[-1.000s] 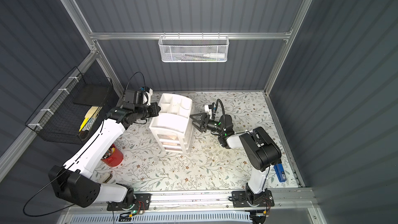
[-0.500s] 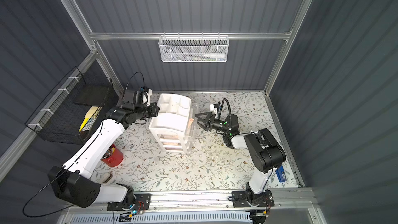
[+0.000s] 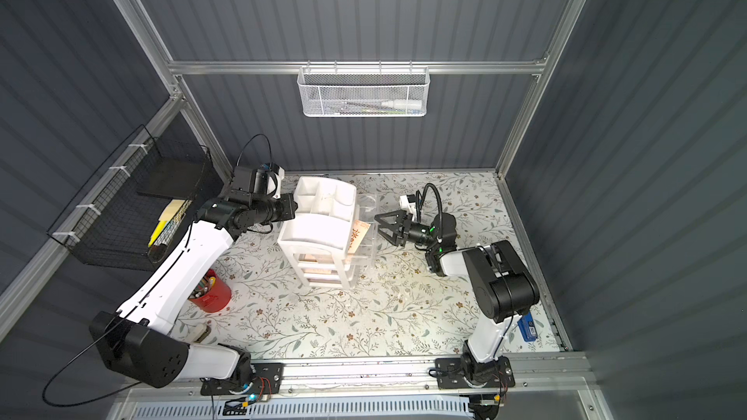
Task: Take the postcards out of the drawer
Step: Open the drawer in the storage box.
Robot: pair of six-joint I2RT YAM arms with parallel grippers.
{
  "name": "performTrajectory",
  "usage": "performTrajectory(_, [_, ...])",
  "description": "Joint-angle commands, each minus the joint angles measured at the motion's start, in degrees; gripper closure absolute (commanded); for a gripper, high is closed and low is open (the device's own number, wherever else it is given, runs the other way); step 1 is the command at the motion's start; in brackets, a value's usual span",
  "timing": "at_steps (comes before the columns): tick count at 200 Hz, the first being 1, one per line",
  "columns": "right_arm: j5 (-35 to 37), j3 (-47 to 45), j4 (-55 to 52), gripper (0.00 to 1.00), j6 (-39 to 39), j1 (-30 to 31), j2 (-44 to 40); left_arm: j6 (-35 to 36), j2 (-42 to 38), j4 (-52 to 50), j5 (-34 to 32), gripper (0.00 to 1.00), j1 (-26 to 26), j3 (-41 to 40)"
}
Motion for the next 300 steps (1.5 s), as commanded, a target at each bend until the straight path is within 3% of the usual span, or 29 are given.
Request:
performTrajectory(1, [-1.25, 0.44, 3.91, 0.29, 0.31, -0.92, 0.71, 2.46, -0.14, -3.19, -2.22, 1.00, 0.37, 1.87])
performTrajectory(148, [-3.33, -1.80, -3.25, 0.29, -4.12, -1.55, -1.14, -0.33, -3.30, -4.40, -7.68, 1.00, 0.37, 0.36])
performTrajectory(183, [-3.46, -0.22, -8.46, 0.25, -8.25, 0.51, -1.39, -0.24, -2.89, -3.74, -6.71, 1.00, 0.37, -0.08])
performTrajectory(227, [-3.33, 3.97, -24.03, 0.25, -17.23, 3.06, -3.62, -0.12, -2.82, -3.52, -6.00, 1.00, 0.37, -0.08])
performTrajectory(300, [-1.15, 5.83, -36.35, 0.45, -23.86, 3.24, -6.55, 0.11, -2.97, -3.24, -5.64, 1.00, 0.37, -0.08])
